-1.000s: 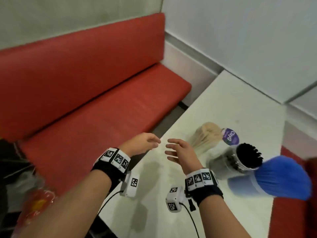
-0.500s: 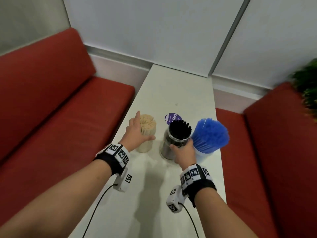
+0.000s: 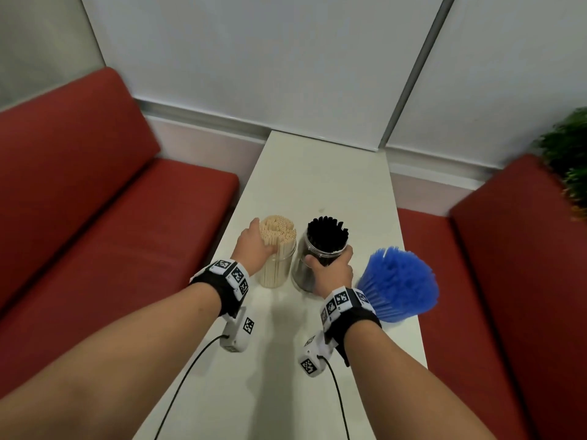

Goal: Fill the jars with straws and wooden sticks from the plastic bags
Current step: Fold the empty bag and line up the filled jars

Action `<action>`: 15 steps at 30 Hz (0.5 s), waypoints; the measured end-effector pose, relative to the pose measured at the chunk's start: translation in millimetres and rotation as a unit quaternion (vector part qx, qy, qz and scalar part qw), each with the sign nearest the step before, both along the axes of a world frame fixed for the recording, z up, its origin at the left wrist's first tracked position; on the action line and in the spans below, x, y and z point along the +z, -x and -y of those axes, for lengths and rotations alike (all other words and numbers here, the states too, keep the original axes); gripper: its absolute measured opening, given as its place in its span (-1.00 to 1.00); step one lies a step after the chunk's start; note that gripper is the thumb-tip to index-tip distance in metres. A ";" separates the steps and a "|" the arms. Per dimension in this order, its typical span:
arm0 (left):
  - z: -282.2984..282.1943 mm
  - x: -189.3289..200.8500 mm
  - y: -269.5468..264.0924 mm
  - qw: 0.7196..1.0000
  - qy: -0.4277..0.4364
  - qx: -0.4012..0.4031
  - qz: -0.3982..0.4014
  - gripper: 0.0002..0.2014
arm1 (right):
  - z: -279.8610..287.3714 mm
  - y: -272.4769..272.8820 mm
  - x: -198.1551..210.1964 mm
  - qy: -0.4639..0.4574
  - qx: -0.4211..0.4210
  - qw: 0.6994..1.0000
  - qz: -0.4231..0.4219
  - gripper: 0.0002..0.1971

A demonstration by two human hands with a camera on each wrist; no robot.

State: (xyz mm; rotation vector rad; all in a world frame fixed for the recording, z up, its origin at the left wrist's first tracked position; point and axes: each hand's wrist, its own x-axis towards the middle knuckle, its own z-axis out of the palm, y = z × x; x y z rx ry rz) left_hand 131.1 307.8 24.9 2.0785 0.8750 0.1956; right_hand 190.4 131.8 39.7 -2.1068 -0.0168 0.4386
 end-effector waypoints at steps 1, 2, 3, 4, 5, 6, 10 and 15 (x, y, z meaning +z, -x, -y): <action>-1.7 -0.6 -7.1 1.000 0.002 0.006 0.004 -0.19 | -4.0 -5.5 -0.4 -0.002 -0.004 1.000 -0.002 -0.06; -2.9 -1.0 -13.6 1.000 0.003 0.011 0.008 -0.22 | -7.4 -11.0 -0.9 -0.004 -0.007 1.000 -0.004 -0.06; -4.1 -1.6 -19.5 1.000 0.005 0.016 0.011 -0.23 | -10.6 -16.0 -1.5 -0.006 -0.010 1.000 -0.006 -0.07; -4.8 -1.3 -24.5 1.000 0.007 0.019 0.013 -0.23 | -13.2 -20.4 -2.1 -0.007 -0.013 1.000 -0.008 -0.07; -5.3 -0.6 -28.7 1.000 0.010 0.021 0.015 -0.23 | -15.2 -24.1 -2.3 -0.007 -0.015 1.000 -0.009 -0.08; -5.6 0.8 -31.5 0.999 0.017 0.023 0.017 -0.23 | -16.9 -27.1 -2.3 -0.010 -0.018 1.000 -0.010 -0.08; -3.2 3.9 -30.8 0.997 0.048 0.042 0.038 -0.11 | -19.4 -26.2 -0.5 -0.043 -0.045 0.998 -0.028 0.07; 21.0 3.3 2.8 0.994 0.091 0.060 -0.019 -0.17 | 1.5 21.9 -12.4 -0.082 -0.016 0.997 0.007 -0.29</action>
